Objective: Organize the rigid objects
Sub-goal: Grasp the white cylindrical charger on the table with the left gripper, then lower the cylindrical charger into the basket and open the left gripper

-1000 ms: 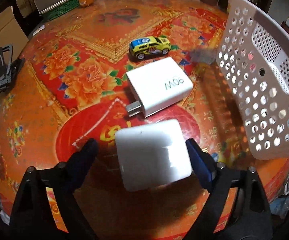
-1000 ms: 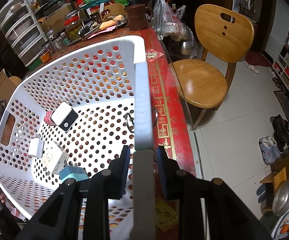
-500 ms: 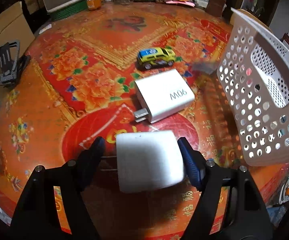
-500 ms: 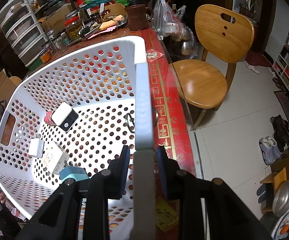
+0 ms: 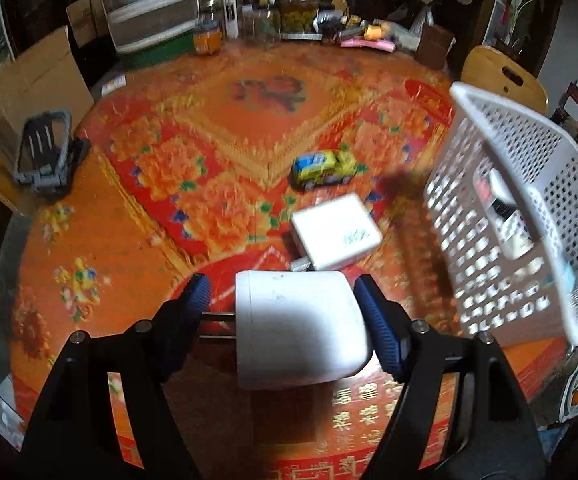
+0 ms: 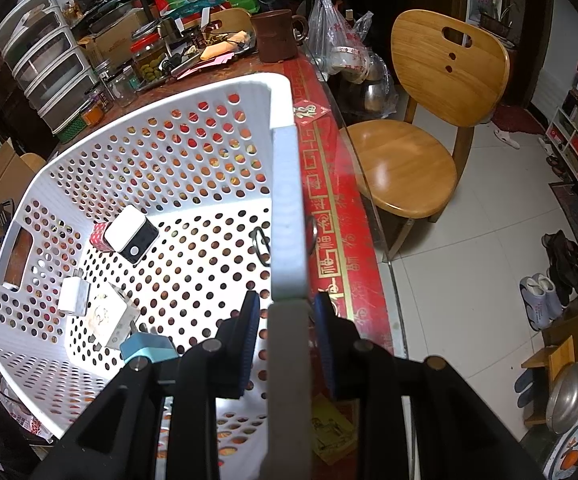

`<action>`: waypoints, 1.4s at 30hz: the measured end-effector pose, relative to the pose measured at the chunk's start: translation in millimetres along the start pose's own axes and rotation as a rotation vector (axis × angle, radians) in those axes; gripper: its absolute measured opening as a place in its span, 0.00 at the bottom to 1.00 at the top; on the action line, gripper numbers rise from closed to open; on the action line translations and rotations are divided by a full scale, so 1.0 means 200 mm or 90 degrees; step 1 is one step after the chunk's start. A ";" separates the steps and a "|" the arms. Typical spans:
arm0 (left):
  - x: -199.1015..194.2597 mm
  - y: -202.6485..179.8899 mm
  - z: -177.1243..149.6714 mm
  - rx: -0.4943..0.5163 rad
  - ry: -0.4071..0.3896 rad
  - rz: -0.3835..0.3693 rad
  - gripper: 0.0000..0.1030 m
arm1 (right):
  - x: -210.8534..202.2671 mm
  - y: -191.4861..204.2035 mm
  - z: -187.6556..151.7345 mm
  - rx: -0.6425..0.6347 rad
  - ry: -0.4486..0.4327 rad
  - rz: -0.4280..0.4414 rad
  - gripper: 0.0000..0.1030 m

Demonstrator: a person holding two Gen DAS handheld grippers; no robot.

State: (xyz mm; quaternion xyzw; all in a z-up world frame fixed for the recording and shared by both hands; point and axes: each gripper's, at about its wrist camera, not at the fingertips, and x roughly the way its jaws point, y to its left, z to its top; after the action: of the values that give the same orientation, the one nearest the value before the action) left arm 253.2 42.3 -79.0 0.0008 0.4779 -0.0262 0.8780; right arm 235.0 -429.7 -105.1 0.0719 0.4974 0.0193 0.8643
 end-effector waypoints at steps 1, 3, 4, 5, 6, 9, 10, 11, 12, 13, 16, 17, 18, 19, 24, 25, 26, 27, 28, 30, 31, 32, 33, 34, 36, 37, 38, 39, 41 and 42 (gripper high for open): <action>-0.04 -0.01 0.02 0.004 -0.008 -0.003 0.70 | 0.00 0.00 0.00 0.000 0.000 0.000 0.25; -0.13 -0.06 0.08 0.018 -0.031 -0.008 0.70 | 0.00 0.00 0.00 -0.001 0.000 0.000 0.25; -0.19 -0.10 0.12 0.029 -0.046 -0.009 0.70 | 0.00 0.00 0.00 -0.001 0.000 0.000 0.25; -0.25 -0.15 0.16 0.041 -0.060 -0.015 0.70 | 0.00 0.00 0.00 -0.001 0.000 0.000 0.25; -0.29 -0.20 0.20 0.051 -0.070 -0.023 0.70 | 0.00 0.00 0.00 -0.001 0.000 0.000 0.26; -0.37 -0.36 0.30 0.086 -0.089 -0.039 0.70 | 0.00 0.00 0.00 0.000 0.000 0.001 0.26; -0.39 -0.43 0.33 0.105 -0.092 -0.048 0.70 | 0.00 0.00 0.00 0.000 0.000 0.000 0.26; -0.39 -0.52 0.36 0.129 -0.092 -0.057 0.70 | 0.00 0.00 0.00 0.000 0.000 0.000 0.26; -0.39 -0.58 0.38 0.145 -0.089 -0.061 0.70 | 0.00 0.00 0.00 0.001 0.000 0.000 0.25; -0.37 -0.69 0.40 0.176 -0.079 -0.068 0.70 | 0.00 0.00 0.00 0.001 0.000 0.000 0.25; -0.27 -0.91 0.43 0.233 -0.026 -0.078 0.70 | 0.00 0.00 0.00 -0.001 0.001 -0.001 0.26; -0.24 -0.96 0.44 0.244 -0.014 -0.076 0.70 | 0.00 0.00 0.00 -0.001 0.001 -0.001 0.26; -0.18 -1.04 0.44 0.264 0.010 -0.068 0.70 | 0.00 0.00 0.00 -0.001 0.002 -0.001 0.26; -0.13 -1.09 0.44 0.277 0.027 -0.060 0.70 | 0.00 0.00 0.00 -0.001 0.003 -0.001 0.26; 0.09 -1.19 0.41 0.304 0.089 -0.032 0.70 | 0.00 0.00 0.00 -0.003 0.005 0.000 0.25; 0.13 -1.18 0.40 0.307 0.097 -0.030 0.70 | 0.00 0.00 0.01 -0.002 0.005 0.001 0.26; 0.16 -1.18 0.40 0.311 0.107 -0.028 0.70 | 0.00 0.00 0.01 -0.002 0.005 0.002 0.26; 0.18 -1.17 0.38 0.316 0.111 -0.028 0.70 | 0.00 0.00 0.01 -0.002 0.004 0.003 0.26; 0.20 -1.17 0.37 0.319 0.117 -0.025 0.70 | 0.00 0.00 0.00 -0.002 0.005 0.003 0.26; 0.23 -1.17 0.37 0.324 0.124 -0.024 0.70 | 0.00 0.00 0.00 -0.003 0.005 0.002 0.26; 0.24 -1.18 0.37 0.326 0.124 -0.025 0.70 | 0.00 0.00 0.00 -0.003 0.005 0.001 0.26; 0.24 -1.19 0.36 0.334 0.127 -0.021 0.70 | 0.00 0.00 0.00 -0.003 0.005 0.001 0.26; 0.25 -1.20 0.36 0.341 0.131 -0.021 0.70 | 0.00 0.00 0.00 -0.003 0.006 0.000 0.25; 0.26 -1.20 0.35 0.344 0.136 -0.025 0.70 | 0.01 0.00 0.00 -0.003 0.006 0.000 0.26; 0.27 -1.21 0.35 0.345 0.139 -0.027 0.70 | 0.01 0.00 0.00 -0.003 0.006 0.001 0.26; 0.27 -1.21 0.35 0.350 0.138 -0.024 0.70 | 0.01 0.00 0.00 -0.003 0.006 0.000 0.26; 0.27 -1.22 0.35 0.350 0.138 -0.025 0.70 | 0.01 0.00 0.00 -0.003 0.005 0.001 0.26; 0.27 -1.22 0.35 0.351 0.140 -0.028 0.70 | 0.01 0.00 0.00 -0.003 0.006 0.001 0.26; 0.27 -1.22 0.35 0.352 0.143 -0.031 0.70 | 0.01 0.00 0.00 -0.004 0.006 0.000 0.26; 0.27 -1.22 0.35 0.351 0.146 -0.035 0.71 | 0.01 0.00 0.00 -0.003 0.006 0.001 0.26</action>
State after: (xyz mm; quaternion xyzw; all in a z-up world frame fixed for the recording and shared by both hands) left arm 330.8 -205.6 -80.9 0.2290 0.5487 -0.1788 0.7839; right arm 236.1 -430.5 -105.9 0.0698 0.5011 0.0214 0.8623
